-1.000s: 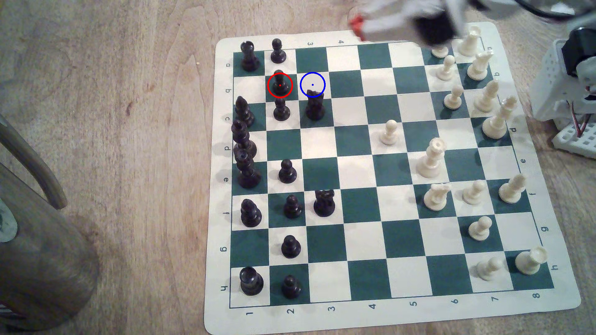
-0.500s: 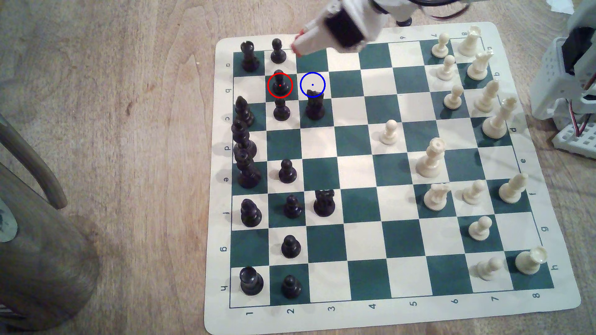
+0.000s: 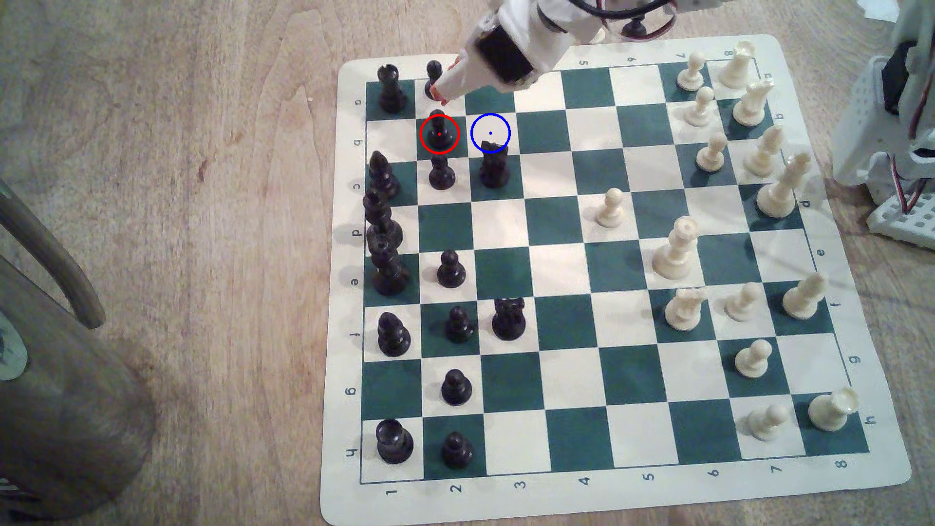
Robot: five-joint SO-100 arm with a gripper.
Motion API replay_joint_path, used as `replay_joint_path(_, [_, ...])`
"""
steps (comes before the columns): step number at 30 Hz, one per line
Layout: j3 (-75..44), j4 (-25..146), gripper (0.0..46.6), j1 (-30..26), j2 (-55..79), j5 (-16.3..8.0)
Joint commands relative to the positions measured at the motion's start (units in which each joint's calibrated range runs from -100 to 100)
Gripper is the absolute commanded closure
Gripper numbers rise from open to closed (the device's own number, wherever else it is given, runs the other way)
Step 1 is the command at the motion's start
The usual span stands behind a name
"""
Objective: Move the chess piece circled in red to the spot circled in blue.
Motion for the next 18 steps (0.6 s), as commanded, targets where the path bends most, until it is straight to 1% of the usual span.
replay_joint_path(1, [-4.70, -2.77, 36.6, -0.17, -0.04, -0.15])
replay_joint_path(10, [-7.60, -3.51, 35.7, -0.25, 3.61, -0.24])
replay_joint_path(18, [-7.60, -4.49, 35.7, -0.87, 5.47, -0.39])
